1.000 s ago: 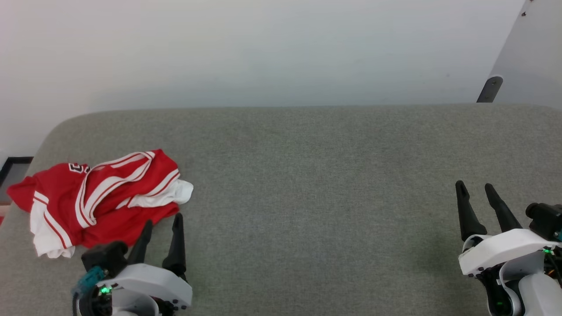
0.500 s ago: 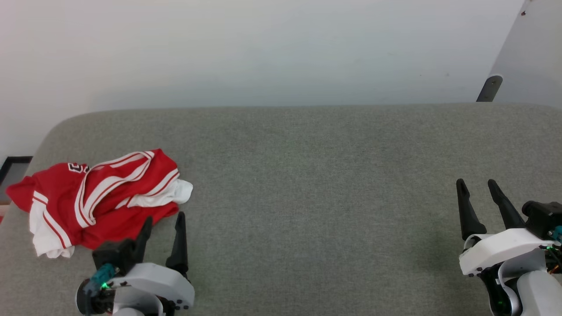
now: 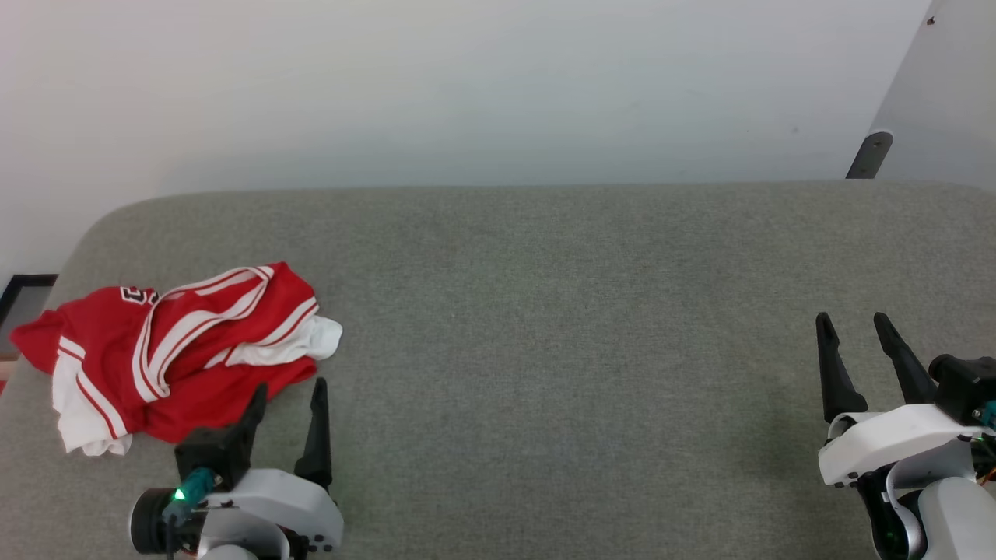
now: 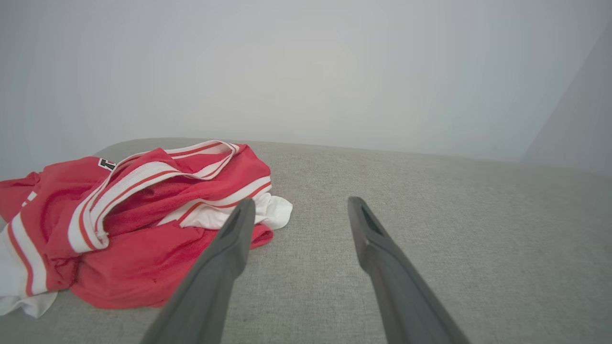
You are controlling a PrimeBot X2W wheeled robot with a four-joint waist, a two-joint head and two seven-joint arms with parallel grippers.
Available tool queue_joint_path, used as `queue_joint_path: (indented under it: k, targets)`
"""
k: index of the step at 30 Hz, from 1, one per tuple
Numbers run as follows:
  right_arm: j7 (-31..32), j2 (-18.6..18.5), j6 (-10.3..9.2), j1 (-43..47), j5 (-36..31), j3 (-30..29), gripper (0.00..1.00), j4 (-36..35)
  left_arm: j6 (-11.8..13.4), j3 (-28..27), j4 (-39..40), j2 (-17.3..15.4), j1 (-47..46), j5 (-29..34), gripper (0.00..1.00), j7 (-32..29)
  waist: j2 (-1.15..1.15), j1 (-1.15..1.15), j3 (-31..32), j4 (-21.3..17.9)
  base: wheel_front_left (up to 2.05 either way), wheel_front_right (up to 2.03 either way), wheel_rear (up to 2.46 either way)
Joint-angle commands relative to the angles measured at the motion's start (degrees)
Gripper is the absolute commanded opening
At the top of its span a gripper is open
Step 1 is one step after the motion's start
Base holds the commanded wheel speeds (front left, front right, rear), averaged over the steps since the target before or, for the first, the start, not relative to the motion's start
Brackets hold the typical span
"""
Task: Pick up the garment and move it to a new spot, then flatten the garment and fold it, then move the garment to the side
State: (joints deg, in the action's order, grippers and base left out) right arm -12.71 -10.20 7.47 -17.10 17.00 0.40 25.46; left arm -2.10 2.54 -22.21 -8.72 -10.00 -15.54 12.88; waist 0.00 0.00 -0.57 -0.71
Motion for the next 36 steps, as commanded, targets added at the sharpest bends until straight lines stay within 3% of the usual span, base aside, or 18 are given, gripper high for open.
queue_joint_path:
  k: [1, 20, 26, 31, 36]
  targets:
    - [-0.61, 0.09, 0.03, -0.5, -1.05, -0.13, 1.0, 0.1, -0.32, -0.13, -0.31, -0.15, -0.7, 1.52, 1.0, 0.52, 0.0, 0.0, 0.02, 0.04, 0.0, 0.0, 0.0]
    - [-2.56, -0.11, 0.04, -1.04, -2.98, -1.0, 1.0, 0.8, -1.14, -0.38, -2.77, 0.28, -1.64, 7.85, 1.0, 2.44, 0.0, 0.0, -0.48, 0.08, 0.0, 0.0, 0.0]
    - [-2.54, 0.23, 0.04, -0.81, -1.61, -1.26, 1.0, 0.77, -1.5, -0.6, -3.14, 0.59, -1.71, 7.37, 1.0, 2.29, 0.0, 0.0, -0.39, 0.59, 0.0, 0.0, 0.0]
    - [-2.54, 0.13, 0.04, -0.05, -0.96, -1.14, 1.0, 0.03, -1.7, -0.84, -4.09, 1.05, -1.98, 6.87, 1.0, 2.28, 0.0, 0.0, -0.23, 3.04, 0.0, 0.0, 0.0]
    - [-2.54, -0.39, 0.04, 0.51, 0.18, 0.79, 1.0, -1.41, -1.14, -0.61, -3.93, 1.58, -2.42, 7.37, 1.0, 2.28, 0.0, 0.0, -0.72, 8.24, 0.0, 0.0, 0.0]
